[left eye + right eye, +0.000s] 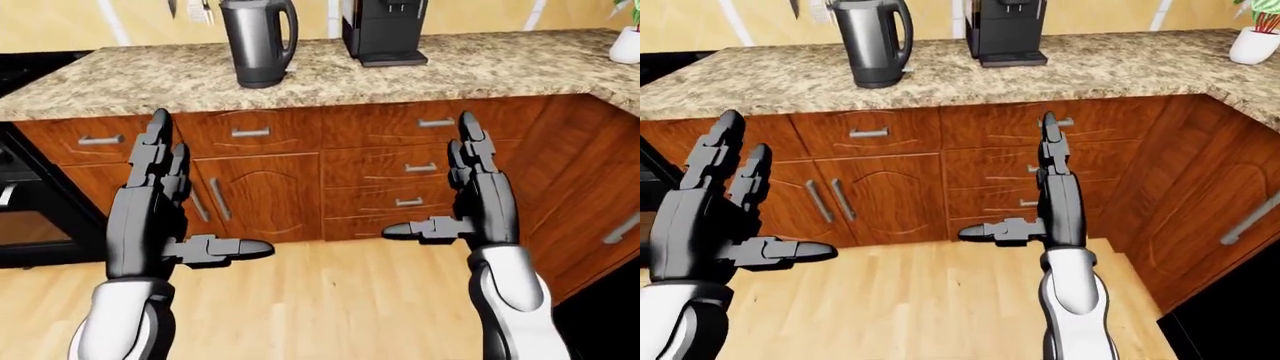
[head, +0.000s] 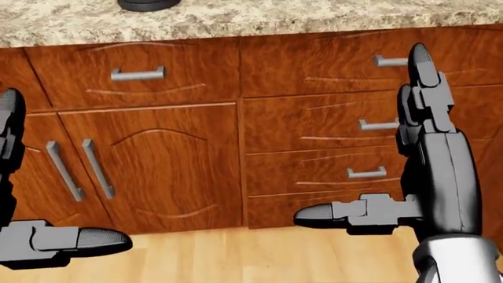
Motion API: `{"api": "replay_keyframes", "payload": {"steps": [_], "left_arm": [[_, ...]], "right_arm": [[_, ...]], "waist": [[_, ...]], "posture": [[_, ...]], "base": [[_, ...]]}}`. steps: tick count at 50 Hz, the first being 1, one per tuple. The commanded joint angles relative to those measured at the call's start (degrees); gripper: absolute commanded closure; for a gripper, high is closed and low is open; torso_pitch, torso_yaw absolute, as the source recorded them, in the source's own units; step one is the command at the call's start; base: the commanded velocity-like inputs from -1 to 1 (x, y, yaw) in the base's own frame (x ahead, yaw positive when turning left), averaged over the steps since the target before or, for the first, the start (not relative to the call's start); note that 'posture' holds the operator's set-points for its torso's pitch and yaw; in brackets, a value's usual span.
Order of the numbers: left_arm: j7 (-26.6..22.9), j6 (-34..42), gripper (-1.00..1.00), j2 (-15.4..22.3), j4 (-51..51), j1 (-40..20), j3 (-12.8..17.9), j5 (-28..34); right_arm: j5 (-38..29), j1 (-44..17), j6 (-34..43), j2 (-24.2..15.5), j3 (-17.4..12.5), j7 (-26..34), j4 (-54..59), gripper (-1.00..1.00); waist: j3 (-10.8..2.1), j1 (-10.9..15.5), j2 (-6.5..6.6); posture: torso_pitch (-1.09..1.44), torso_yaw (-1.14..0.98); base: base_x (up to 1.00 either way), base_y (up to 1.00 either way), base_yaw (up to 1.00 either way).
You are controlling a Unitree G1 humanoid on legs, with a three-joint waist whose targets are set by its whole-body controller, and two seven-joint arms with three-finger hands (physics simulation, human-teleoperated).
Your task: Press down the lever to turn on the electric kettle.
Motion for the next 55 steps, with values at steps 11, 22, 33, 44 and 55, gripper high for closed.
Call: {"api": "replay_keyframes", "payload": {"steps": [11, 22, 33, 44, 55], "left_arm": [[0.02, -3.06, -1.0, 0.4, -1.88, -0.42, 1.1, 0.91], [0.0, -3.65, -1.0, 0.25, -1.69, -0.3, 1.24, 1.12], [0.02, -3.58, -1.0, 0.21, -1.99, -0.11, 1.33, 0.99], [-0.05, -3.63, -1.0, 0.22, -1.73, -0.17, 1.28, 1.04], [-0.09, -4.6, -1.0, 0.03, -1.17, 0.31, 0.98, 1.21]], "right_arm": [[0.51, -1.43, -2.53, 0.19, 0.4, -0.22, -2.5, -1.0], [1.02, -1.69, -2.86, 0.06, 0.07, -1.13, -2.33, -1.0], [0.68, -1.62, -1.6, 0.22, 0.73, -1.24, -3.91, -1.0], [0.61, -1.76, -1.6, 0.24, 0.79, -1.14, -3.79, -1.0], [1.5, -2.32, -1.54, 0.53, 0.25, -1.64, -4.38, -1.0]], "waist": [[-0.18, 0.72, 5.96], [0.0, 0.81, 1.86], [0.04, 1.24, 0.85], [-0.52, 1.55, 4.69], [0.24, 1.72, 1.07]], "posture": [[0.0, 0.0], [0.0, 0.0], [0.0, 0.0], [0.0, 0.0], [0.0, 0.0]], "base": [[0.0, 0.26, 0.0], [0.0, 0.07, 0.19], [0.0, 0.0, 0.26], [0.0, 0.0, 0.26], [0.0, 0.0, 0.09]]}}
